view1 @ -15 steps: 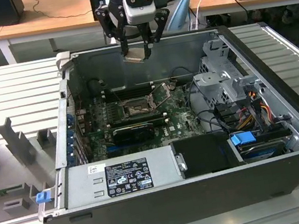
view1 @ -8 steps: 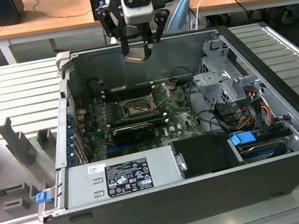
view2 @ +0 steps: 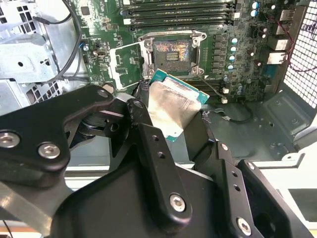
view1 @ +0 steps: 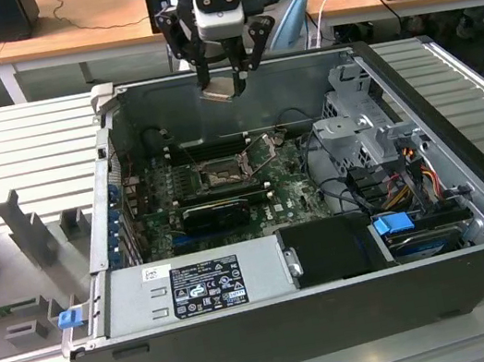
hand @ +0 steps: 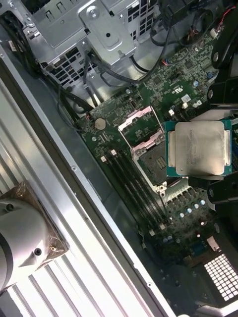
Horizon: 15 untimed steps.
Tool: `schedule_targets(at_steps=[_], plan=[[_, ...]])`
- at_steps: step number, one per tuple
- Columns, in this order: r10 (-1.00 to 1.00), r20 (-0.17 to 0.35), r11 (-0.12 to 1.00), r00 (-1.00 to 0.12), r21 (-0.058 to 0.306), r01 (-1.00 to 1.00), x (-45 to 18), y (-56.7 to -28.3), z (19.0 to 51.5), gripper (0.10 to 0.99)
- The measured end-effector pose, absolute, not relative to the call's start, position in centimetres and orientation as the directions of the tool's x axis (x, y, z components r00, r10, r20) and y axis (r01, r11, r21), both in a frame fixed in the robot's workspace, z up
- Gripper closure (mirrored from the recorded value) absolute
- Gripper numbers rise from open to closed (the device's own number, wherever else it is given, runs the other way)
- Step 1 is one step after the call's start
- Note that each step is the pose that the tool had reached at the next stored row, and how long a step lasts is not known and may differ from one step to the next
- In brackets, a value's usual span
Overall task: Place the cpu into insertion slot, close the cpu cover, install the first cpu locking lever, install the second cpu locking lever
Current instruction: 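Place the cpu into insertion slot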
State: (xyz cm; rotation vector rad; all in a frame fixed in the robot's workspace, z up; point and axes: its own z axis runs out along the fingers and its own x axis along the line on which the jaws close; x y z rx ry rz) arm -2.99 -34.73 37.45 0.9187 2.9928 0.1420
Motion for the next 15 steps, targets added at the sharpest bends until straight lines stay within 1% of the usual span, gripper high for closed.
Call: schedule_targets(at_steps=[8,15], plan=[[0.593,0.019,0.801,-0.805,0.089,0.592,-2.99,-34.73,37.43,0.557],[0.659,0.019,0.748,-0.752,0.089,0.658,-2.99,-34.73,37.39,0.557]])
